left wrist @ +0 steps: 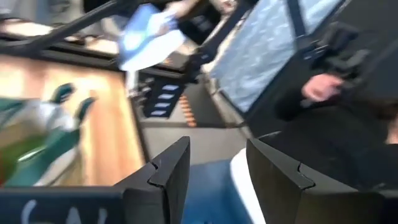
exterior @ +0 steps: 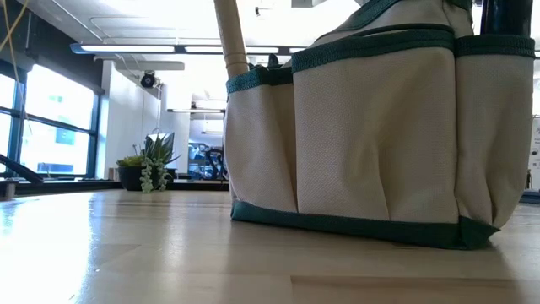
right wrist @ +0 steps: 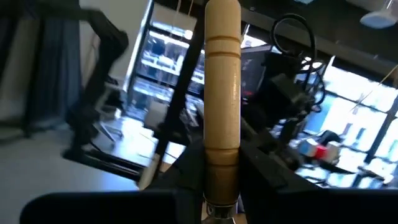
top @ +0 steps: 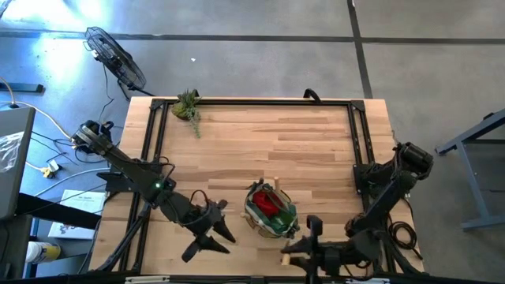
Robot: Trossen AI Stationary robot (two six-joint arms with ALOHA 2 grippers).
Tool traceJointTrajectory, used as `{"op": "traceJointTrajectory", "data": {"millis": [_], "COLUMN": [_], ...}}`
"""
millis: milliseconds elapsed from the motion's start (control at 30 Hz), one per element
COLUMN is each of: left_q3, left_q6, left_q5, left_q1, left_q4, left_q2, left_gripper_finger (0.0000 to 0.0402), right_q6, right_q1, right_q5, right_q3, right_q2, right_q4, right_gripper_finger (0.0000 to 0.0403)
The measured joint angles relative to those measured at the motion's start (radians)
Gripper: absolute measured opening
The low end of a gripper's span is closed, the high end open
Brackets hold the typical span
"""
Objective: Pick & Place Garden tools in Gardening bag
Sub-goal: Put the trowel into the light brown gardening bag
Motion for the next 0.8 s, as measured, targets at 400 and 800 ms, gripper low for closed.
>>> {"op": "traceJointTrajectory", "data": {"millis": [400,800], "left_q3": [0.0,-0.002], "left_q6": [0.037,0.003], "left_q5": [-0.207,-0.345], "left_q1": [0.0,0.0], "left_q4": [-0.734,-0.93], "left_q2": [-0.12,-0.059], "left_gripper_finger": [0.0152,0.0152], "right_q6": [0.527,0.89], "right_q1": [0.024,-0.014], "right_q5": [-0.177,-0.338], "right_q3": [0.001,0.002], "right_q2": [-0.001,0.057], "right_q4": [-0.118,-0.333], "right_gripper_finger": [0.0059,0.0059]}}
